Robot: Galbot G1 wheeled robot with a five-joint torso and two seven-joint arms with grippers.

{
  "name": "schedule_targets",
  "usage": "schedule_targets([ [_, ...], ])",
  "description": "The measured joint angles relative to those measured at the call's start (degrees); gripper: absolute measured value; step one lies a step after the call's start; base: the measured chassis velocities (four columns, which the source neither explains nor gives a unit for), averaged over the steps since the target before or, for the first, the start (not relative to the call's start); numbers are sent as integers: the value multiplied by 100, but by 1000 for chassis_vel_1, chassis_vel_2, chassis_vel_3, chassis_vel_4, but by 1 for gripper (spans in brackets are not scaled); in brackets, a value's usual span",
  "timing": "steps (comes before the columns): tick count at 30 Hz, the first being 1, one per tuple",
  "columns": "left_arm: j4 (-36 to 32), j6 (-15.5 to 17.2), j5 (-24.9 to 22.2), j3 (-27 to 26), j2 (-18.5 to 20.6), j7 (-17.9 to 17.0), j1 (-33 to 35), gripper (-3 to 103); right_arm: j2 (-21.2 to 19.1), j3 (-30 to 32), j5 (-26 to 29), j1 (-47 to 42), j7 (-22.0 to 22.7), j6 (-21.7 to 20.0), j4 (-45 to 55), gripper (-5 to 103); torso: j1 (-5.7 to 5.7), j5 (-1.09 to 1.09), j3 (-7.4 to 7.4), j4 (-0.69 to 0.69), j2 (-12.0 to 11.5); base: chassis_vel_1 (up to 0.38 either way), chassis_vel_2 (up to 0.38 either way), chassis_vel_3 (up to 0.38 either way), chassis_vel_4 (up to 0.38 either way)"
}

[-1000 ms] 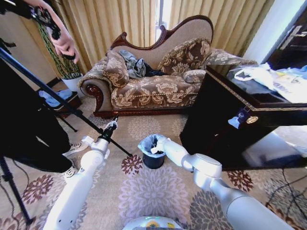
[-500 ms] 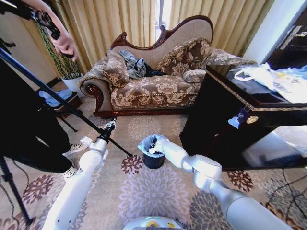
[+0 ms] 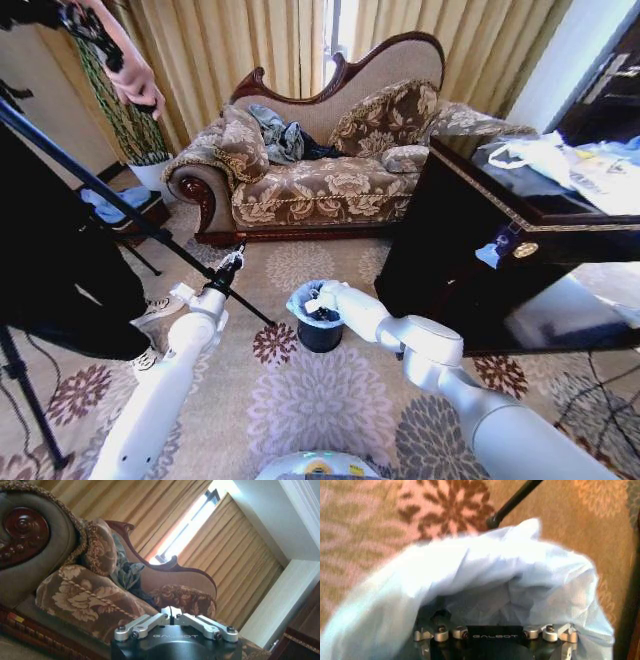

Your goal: Place a garbage bag over the trash bin.

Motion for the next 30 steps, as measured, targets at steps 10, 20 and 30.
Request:
schedule_targets([
  [10,-11,6,-26,80,-4,8,-5,0,-149,40,130,76,125,-172,167,100,0,1,0,0,0,0,0,0,0],
  [20,16,2,-34,126,3,13,-94,0,-231,150,-225,150,39,-16,47,100,0,1,0,-1,0,0,0,0,0],
  [30,-2,-7,-103,134,53,13,-87,0,-367,196,-411,61,-50,-20,342,100,0,1,0,0,0,0,0,0,0],
])
